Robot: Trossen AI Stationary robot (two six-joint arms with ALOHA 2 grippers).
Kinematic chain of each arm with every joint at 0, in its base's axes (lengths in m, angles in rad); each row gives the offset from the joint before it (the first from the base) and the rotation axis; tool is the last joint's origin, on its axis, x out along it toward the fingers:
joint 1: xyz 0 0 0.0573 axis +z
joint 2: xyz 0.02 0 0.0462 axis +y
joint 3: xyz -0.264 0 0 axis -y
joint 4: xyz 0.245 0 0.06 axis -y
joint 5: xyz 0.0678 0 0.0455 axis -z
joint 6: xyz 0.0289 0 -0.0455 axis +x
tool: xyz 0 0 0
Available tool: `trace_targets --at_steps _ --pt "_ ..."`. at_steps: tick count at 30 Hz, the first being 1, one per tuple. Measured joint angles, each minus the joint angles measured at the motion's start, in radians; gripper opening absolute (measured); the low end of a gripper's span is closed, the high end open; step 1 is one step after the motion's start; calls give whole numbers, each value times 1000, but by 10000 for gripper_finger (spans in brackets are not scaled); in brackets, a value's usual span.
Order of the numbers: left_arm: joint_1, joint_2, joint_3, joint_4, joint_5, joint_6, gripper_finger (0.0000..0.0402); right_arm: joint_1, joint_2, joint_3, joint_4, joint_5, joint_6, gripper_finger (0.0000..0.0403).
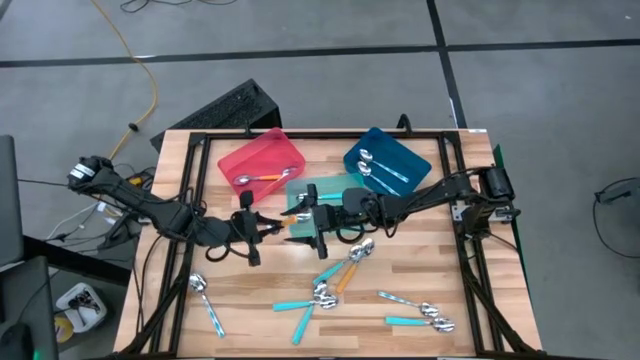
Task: Sort silverware by color (type)
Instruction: Put the left orange spoon into the red bin
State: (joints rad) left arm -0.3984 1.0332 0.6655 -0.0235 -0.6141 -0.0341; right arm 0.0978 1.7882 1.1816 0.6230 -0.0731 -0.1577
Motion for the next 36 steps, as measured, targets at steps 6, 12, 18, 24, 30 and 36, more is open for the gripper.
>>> trace_targets --at_steps 6,12,18,24,30,36 --pt "15 1 0 1 27 -4 16 0 0 0 -2 74 0 274" --pt "14 1 0 0 25 -3 16 -1 0 0 -7 77 1 181" --pt "14 1 0 0 3 4 16 0 0 0 -21 80 -1 80" --pt "14 1 0 -2 4 5 16 0 0 0 -29 80 -1 80" --pt "14 1 0 -6 6 15 36 1 0 0 -33 102 1 80" --pt "11 0 1 -39 22 42 121 1 0 -1 -42 106 3 80"
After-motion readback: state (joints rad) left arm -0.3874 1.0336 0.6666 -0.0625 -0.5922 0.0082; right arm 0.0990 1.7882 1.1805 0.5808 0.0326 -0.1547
